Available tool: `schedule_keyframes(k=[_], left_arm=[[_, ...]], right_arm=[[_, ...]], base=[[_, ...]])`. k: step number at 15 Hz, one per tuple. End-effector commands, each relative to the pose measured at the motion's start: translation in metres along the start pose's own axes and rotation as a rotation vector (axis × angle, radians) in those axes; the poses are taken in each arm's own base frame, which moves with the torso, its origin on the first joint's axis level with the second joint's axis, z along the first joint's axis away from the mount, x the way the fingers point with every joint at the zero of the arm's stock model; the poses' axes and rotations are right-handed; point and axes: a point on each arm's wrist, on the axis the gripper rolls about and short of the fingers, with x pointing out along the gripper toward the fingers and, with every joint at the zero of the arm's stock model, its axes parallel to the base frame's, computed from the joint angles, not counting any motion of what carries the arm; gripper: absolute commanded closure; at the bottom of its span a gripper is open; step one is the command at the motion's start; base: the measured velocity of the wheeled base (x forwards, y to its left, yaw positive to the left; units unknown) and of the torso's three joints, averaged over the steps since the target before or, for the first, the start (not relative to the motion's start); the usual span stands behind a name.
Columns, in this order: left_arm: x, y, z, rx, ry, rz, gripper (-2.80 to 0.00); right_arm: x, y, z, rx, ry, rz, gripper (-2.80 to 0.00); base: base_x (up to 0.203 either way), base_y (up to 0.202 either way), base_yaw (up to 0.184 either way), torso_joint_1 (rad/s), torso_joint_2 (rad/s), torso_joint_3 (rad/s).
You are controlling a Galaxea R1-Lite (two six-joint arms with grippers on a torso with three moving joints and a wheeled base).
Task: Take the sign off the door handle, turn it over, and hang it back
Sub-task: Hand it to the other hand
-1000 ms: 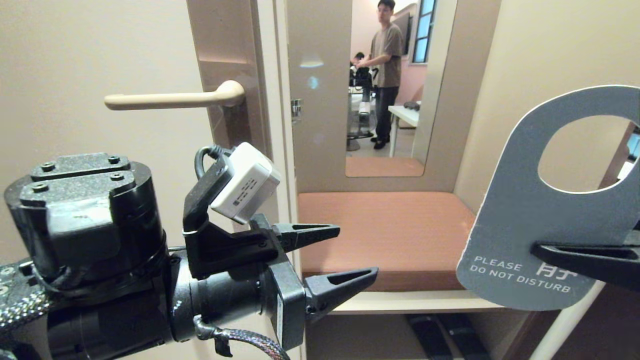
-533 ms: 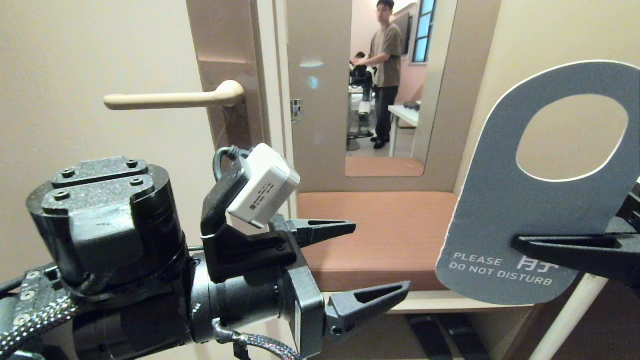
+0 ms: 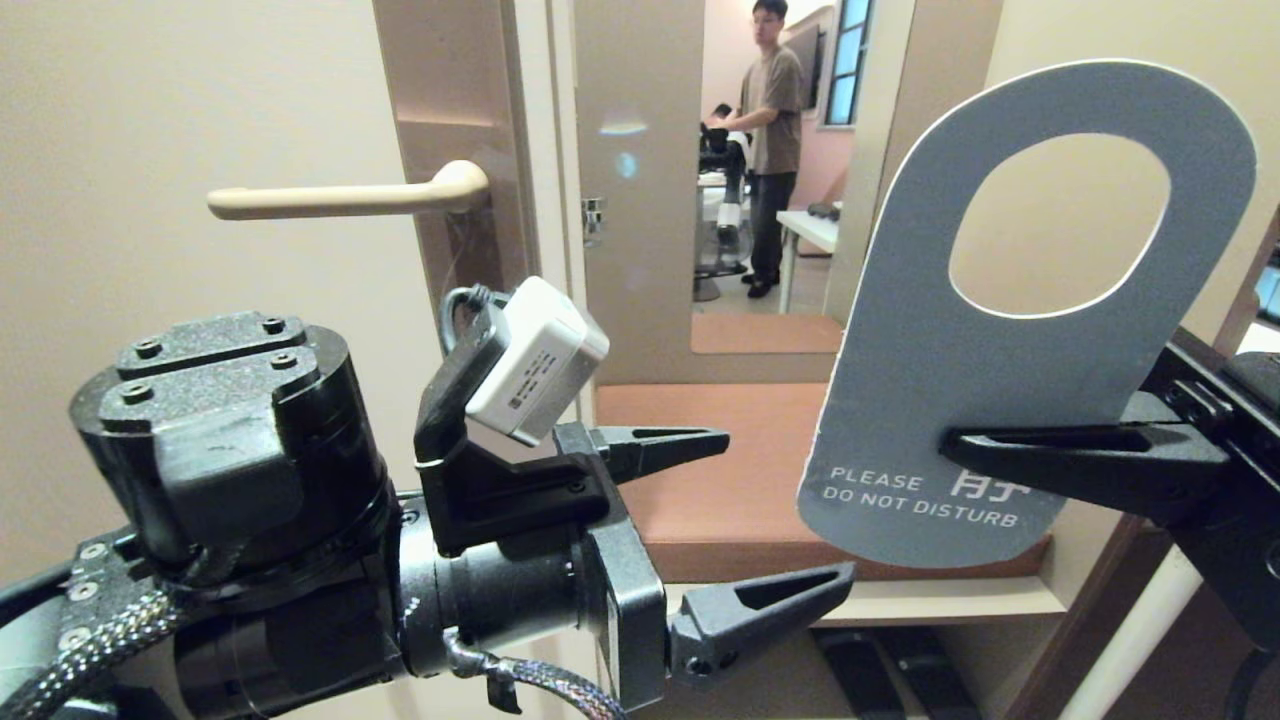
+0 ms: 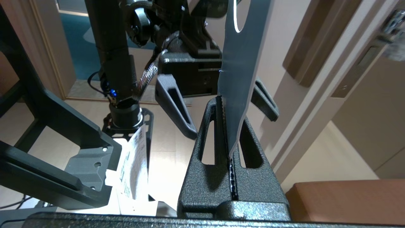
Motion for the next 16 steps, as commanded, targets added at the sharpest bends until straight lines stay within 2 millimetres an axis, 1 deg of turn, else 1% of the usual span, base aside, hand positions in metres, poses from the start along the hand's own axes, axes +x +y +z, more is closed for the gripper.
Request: schedule_keyframes(k=[1, 3, 6, 8, 12, 16], left_arm=[[0.002, 0.000, 0.000, -0.009, -0.012, -0.014, -2.80], [0.003, 0.000, 0.000, -0.009, -0.012, -0.015, -2.80], [0.005, -0.008, -0.001, -0.010, -0.007, -0.047, -2.80], [0.008, -0.009, -0.003, -0.010, -0.002, -0.055, -2.80], [0.011, -0.009, -0.004, -0.007, -0.014, -0.061, -2.80], [0.012, -0.009, -0.004, -0.007, -0.011, -0.076, -2.80]], right_arm=[[0.005, -0.004, -0.004, 0.013, 0.010, 0.015, 0.00], [0.009, -0.004, -0.005, 0.018, 0.013, 0.028, 0.00], [0.018, -0.007, -0.007, 0.008, 0.004, 0.052, 0.00], [0.022, -0.006, -0.008, 0.010, 0.006, 0.072, 0.00], [0.030, -0.002, -0.010, 0.019, 0.009, 0.110, 0.00], [0.036, -0.006, -0.013, 0.013, 0.003, 0.115, 0.00]], base=[[0.000, 0.000, 0.000, 0.000, 0.00, 0.000], [0.000, 0.000, 0.000, 0.000, 0.00, 0.000], [0.000, 0.000, 0.000, 0.000, 0.00, 0.000], [0.000, 0.000, 0.000, 0.000, 0.00, 0.000], [0.000, 0.000, 0.000, 0.000, 0.00, 0.000], [0.000, 0.000, 0.000, 0.000, 0.00, 0.000]])
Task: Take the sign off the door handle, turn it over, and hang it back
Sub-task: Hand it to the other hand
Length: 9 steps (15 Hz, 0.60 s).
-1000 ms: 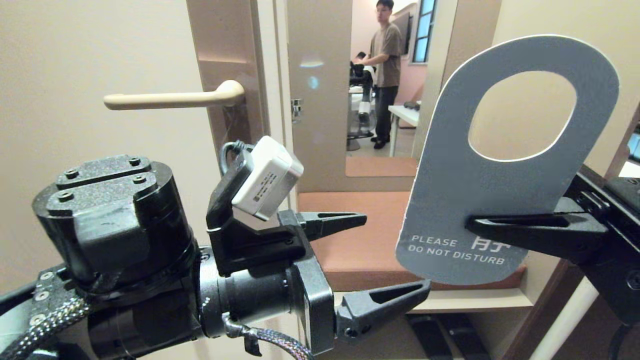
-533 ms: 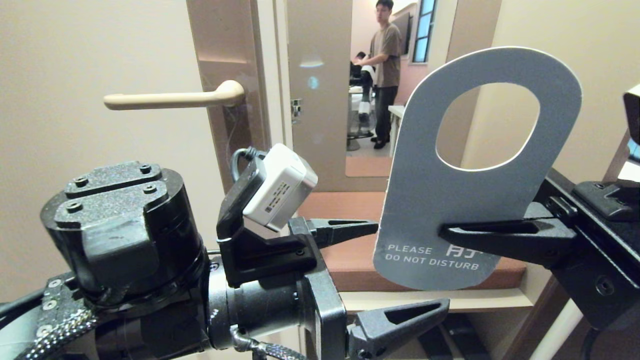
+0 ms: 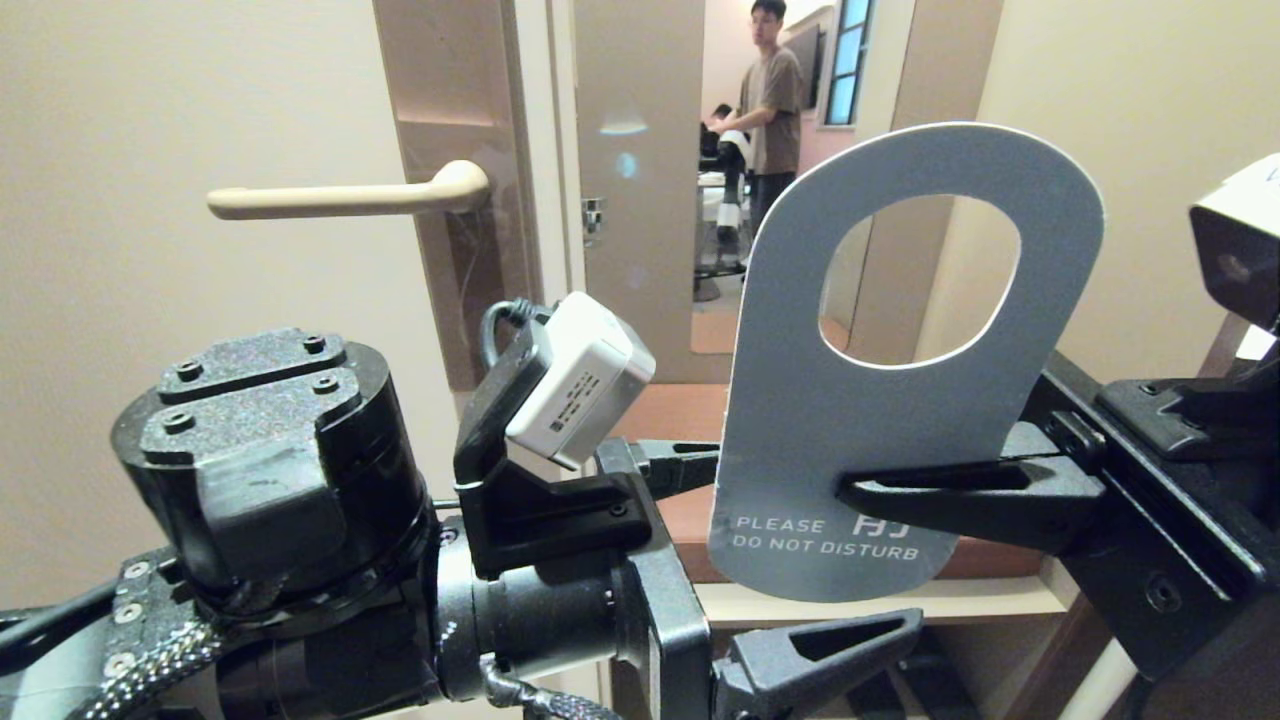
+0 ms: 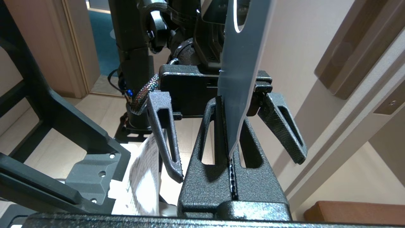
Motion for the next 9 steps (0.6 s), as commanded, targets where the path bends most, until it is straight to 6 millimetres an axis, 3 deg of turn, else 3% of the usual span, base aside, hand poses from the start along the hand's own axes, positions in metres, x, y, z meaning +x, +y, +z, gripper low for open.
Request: schedule_keyframes(k=[1, 9], left_arm=[[0.0004, 0.0001, 0.0001, 0.000, -0.003, -0.002, -2.80], [0.0048, -0.0003, -0.0022, 0.003, -0.010, -0.015, -2.80]], right_arm=[[0.0020, -0.0010, -0.0011, 0.002, 0.002, 0.010, 0.00], [0.0098, 0.0014, -0.0044, 0.013, 0.009, 0.041, 0.00]], base=[[0.000, 0.000, 0.000, 0.000, 0.00, 0.000], [0.000, 0.000, 0.000, 0.000, 0.00, 0.000]])
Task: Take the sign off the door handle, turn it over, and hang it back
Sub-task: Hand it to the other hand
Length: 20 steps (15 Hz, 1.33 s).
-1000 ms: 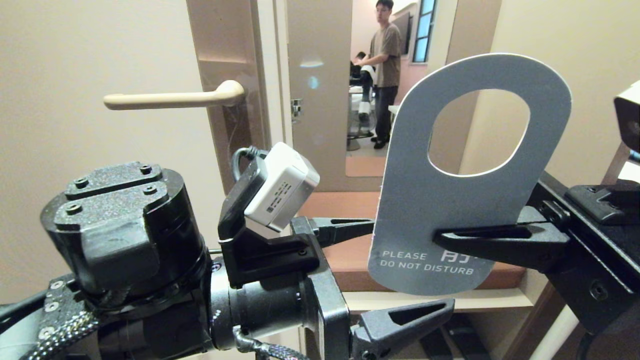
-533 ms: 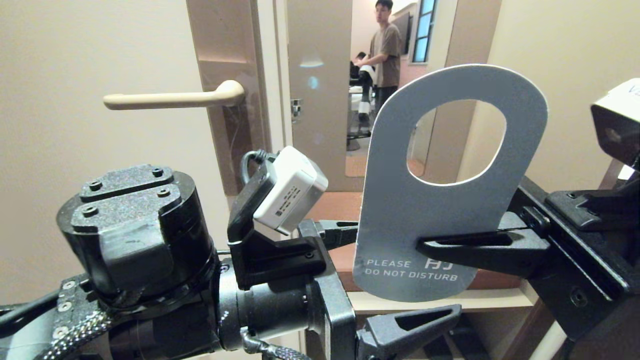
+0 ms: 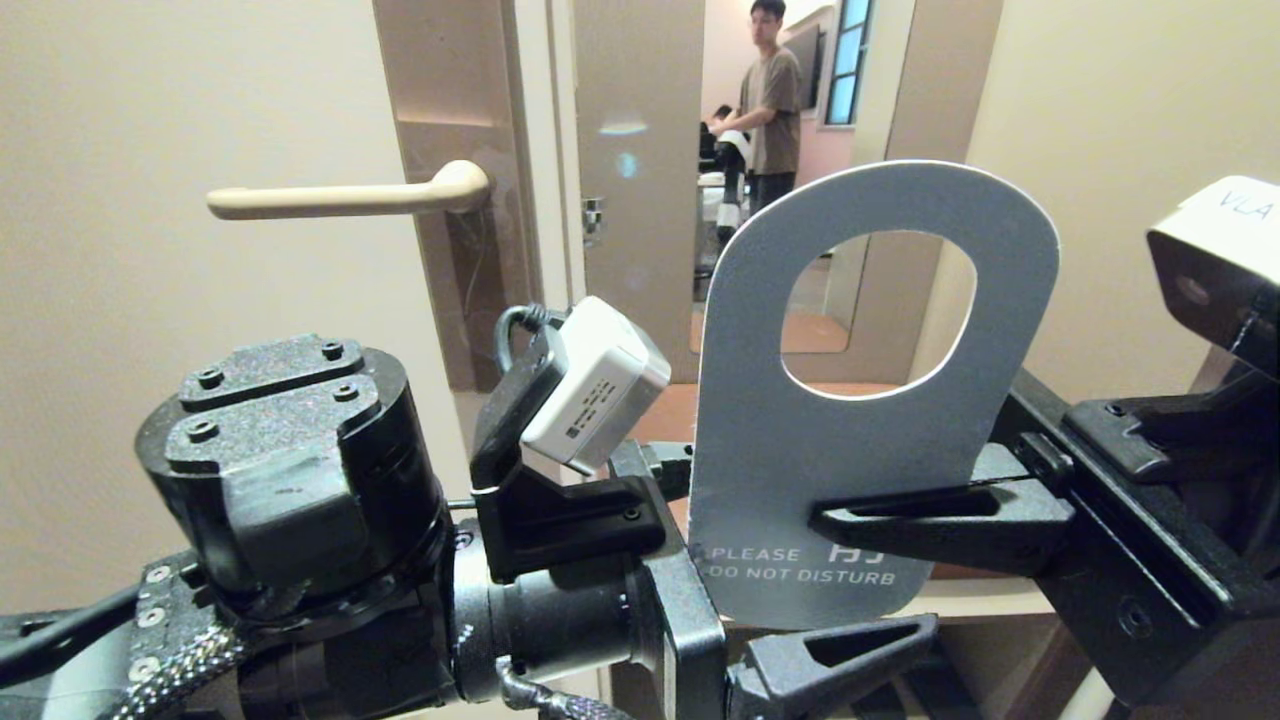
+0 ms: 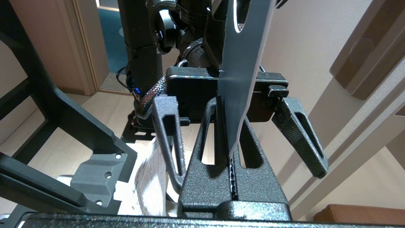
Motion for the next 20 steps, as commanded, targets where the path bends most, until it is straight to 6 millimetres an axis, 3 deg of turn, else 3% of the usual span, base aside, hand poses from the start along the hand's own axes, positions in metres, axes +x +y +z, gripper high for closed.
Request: schedule_keyframes(k=[1, 4, 5, 20], left_arm=[[0.0001, -0.0002, -0.0005, 0.000, -0.001, -0.003, -2.80], [0.0004, -0.0010, -0.0005, 0.000, -0.002, -0.007, -2.80], [0.0008, -0.0013, -0.0003, 0.002, -0.006, -0.009, 0.00], [0.0008, -0.0047, 0.0008, -0.014, -0.011, -0.021, 0.00]], right_arm=[[0.0002, 0.0003, 0.0003, -0.003, -0.002, 0.006, 0.00], [0.0001, 0.0003, -0.0001, -0.002, -0.001, 0.005, 0.00], [-0.0001, 0.0002, -0.0005, -0.001, -0.001, 0.004, 0.00], [0.0001, -0.0001, -0.0044, 0.010, 0.009, -0.001, 0.00]], base=[[0.000, 0.000, 0.000, 0.000, 0.00, 0.000], [0.000, 0.000, 0.000, 0.000, 0.00, 0.000], [0.000, 0.000, 0.000, 0.000, 0.00, 0.000], [0.000, 0.000, 0.000, 0.000, 0.00, 0.000]])
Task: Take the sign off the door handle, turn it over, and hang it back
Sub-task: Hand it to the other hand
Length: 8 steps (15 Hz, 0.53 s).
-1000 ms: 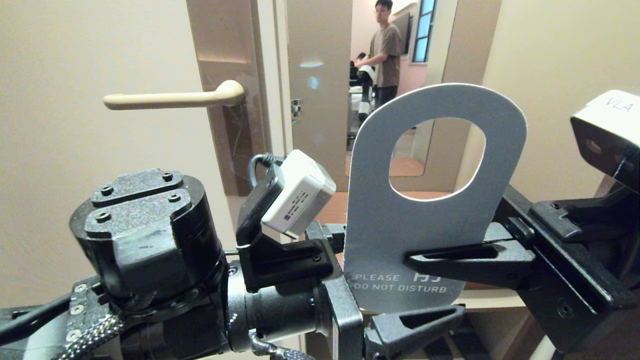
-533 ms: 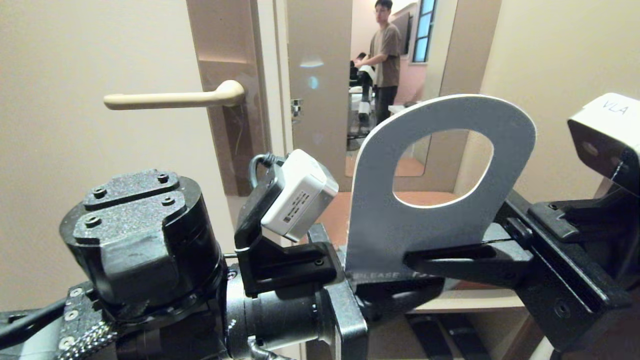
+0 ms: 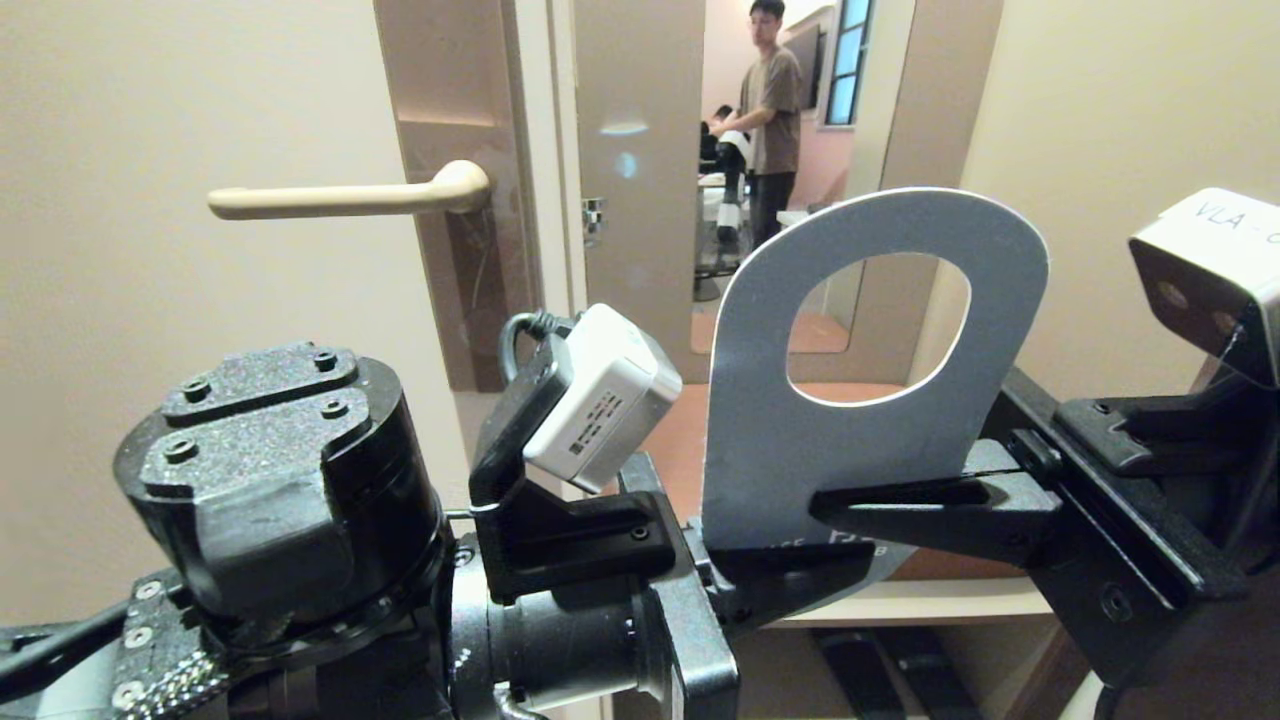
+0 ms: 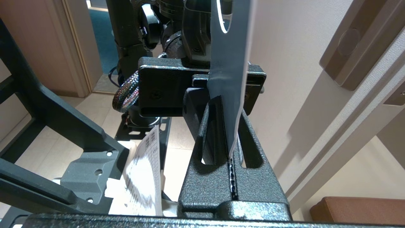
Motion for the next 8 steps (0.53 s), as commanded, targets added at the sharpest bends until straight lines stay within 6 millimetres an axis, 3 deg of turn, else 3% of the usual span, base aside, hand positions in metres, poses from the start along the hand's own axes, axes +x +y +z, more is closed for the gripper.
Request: schedule_keyframes(k=[1, 2, 3, 8], left_arm=[[0.0000, -0.0001, 0.0002, 0.001, -0.004, -0.001, 0.00], [0.0000, -0.0001, 0.0002, 0.002, -0.005, -0.001, 0.00], [-0.0003, -0.0003, 0.0006, 0.003, -0.006, -0.001, 0.00], [-0.0009, -0.0004, -0.0003, 0.002, -0.003, -0.001, 0.00]], right_arm=[[0.0002, 0.0001, -0.0005, -0.001, -0.001, 0.007, 0.00], [0.0004, 0.0000, -0.0021, 0.004, 0.003, 0.007, 0.00], [0.0003, 0.0001, -0.0030, 0.006, 0.005, 0.007, -2.80], [0.0000, -0.0002, -0.0027, 0.002, 0.003, 0.003, -2.80]], base=[[0.000, 0.000, 0.000, 0.000, 0.00, 0.000], [0.000, 0.000, 0.000, 0.000, 0.00, 0.000], [0.000, 0.000, 0.000, 0.000, 0.00, 0.000], [0.000, 0.000, 0.000, 0.000, 0.00, 0.000]])
